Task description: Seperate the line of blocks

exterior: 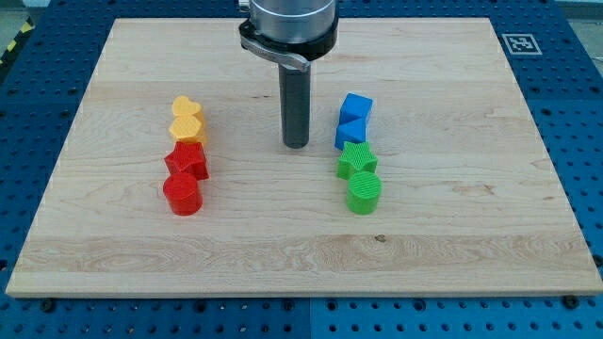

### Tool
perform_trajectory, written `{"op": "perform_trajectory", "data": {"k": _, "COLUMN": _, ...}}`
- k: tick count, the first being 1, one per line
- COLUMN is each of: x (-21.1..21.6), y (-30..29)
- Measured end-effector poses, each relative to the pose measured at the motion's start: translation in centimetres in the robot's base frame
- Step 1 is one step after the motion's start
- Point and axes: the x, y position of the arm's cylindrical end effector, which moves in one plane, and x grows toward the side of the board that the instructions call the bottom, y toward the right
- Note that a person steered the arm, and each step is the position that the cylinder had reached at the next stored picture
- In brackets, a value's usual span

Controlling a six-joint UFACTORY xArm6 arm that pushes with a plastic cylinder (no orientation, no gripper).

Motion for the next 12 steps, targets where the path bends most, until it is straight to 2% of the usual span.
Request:
{"op": "perform_trajectory", "data": {"k": 2, "x": 0.2, "y": 0.9}}
{"op": "perform_trajectory", "data": {"k": 5, "x": 2.1, "y": 11.5}}
{"op": "perform_trajectory", "data": {"k": 8, "x": 4.7, "y": 11.9}}
{"op": "perform_trajectory", "data": {"k": 11, "x": -1.8, "y": 12.5}}
{"op": "perform_trajectory", "data": {"k": 12, "x": -2.0, "y": 12.5}}
